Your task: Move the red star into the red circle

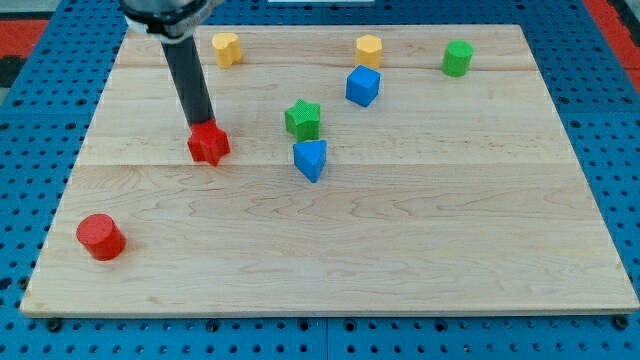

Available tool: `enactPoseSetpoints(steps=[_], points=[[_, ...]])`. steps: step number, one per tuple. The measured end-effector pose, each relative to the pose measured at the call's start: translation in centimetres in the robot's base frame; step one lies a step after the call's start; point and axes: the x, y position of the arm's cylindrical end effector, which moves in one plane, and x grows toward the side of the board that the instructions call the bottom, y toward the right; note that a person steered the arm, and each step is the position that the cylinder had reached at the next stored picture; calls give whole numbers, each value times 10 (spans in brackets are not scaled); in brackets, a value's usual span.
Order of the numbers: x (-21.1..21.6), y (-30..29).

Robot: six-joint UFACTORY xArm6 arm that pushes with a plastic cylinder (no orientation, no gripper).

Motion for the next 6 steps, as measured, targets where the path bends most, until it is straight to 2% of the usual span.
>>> enactPoseSetpoints(steps=[1,2,3,5,6], points=[[-40,27],[5,52],[58,24],[15,21],[27,-52]])
